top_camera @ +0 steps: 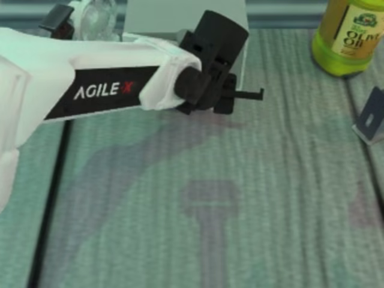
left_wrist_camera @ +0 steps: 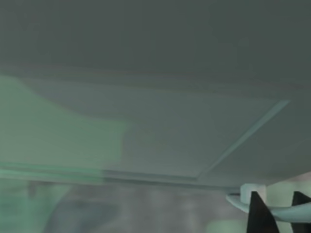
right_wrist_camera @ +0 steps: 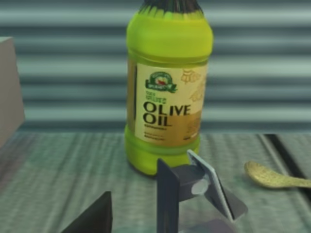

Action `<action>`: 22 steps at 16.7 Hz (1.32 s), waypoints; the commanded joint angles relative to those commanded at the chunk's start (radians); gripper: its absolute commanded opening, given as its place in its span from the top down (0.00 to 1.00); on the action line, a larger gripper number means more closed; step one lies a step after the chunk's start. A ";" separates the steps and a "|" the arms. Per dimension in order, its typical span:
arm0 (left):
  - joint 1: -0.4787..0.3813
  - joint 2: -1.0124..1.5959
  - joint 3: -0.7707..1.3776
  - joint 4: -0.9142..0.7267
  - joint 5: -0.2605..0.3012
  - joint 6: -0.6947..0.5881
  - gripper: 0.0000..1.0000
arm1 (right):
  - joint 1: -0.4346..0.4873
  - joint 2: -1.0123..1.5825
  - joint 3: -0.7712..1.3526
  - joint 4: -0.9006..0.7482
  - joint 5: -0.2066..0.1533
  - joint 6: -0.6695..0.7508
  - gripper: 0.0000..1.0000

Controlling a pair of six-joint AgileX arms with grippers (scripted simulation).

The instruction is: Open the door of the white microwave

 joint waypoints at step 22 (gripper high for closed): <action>0.006 -0.026 -0.041 0.025 0.026 0.034 1.00 | 0.000 0.000 0.000 0.000 0.000 0.000 0.00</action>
